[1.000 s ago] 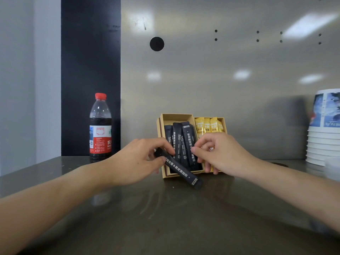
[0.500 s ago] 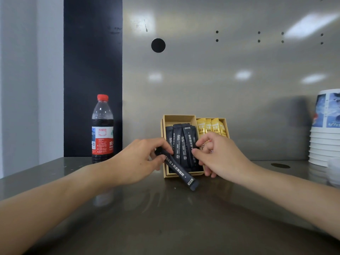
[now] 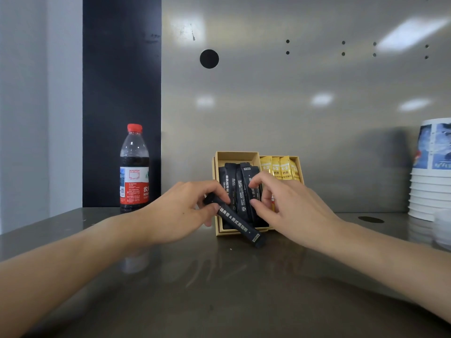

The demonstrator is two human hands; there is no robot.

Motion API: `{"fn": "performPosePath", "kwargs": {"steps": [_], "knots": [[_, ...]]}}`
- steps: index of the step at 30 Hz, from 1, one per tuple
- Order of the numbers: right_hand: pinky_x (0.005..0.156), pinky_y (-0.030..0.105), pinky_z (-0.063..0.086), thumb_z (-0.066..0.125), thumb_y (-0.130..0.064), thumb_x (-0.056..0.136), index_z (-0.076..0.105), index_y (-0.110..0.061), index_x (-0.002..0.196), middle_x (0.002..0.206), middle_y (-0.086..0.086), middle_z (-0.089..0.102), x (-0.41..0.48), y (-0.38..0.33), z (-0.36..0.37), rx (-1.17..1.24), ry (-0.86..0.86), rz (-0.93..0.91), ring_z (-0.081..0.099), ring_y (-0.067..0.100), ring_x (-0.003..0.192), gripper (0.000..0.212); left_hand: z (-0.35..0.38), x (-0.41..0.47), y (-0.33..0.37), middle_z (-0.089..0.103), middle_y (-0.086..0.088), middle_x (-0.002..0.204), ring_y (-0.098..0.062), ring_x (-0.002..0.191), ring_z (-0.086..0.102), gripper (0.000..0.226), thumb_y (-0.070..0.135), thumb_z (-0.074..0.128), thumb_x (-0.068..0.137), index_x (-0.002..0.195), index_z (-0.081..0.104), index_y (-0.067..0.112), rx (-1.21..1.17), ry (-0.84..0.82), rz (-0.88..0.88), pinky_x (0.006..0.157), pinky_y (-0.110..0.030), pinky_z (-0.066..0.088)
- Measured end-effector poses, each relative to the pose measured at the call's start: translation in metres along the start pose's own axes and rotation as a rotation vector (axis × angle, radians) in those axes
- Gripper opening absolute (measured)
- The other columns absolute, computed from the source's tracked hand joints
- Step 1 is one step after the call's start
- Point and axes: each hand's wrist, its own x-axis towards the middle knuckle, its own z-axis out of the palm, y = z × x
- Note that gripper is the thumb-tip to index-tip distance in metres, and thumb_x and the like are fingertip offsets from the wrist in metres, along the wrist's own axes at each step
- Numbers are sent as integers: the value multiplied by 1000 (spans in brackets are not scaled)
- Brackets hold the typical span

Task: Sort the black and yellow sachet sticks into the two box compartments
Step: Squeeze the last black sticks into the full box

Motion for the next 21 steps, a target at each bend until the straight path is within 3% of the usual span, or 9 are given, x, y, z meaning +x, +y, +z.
{"fn": "performPosePath", "kwargs": {"steps": [5,17,21], "knots": [[51,11,28,54,-39,100,50,-35,125,76,-12,63,0,-1,0,-29,-9,-15,53,-3,62,26,0,1,-1,72,4,75,-2,70,64,22,24,51,104,109,64,41,-20,12,-11,70,-25,53],[53,11,28,52,-37,100,51,-36,121,79,-12,64,1,0,-1,-12,7,11,53,-4,65,21,-1,1,3,69,3,77,2,67,65,22,18,51,104,108,66,33,-98,32,-29,64,-13,46],[54,13,29,50,-39,101,51,-37,119,81,-12,65,0,-1,-2,3,2,22,53,-4,64,18,-1,1,2,71,-2,80,0,69,66,23,17,51,104,108,66,34,-102,29,-26,69,-23,53]]}}
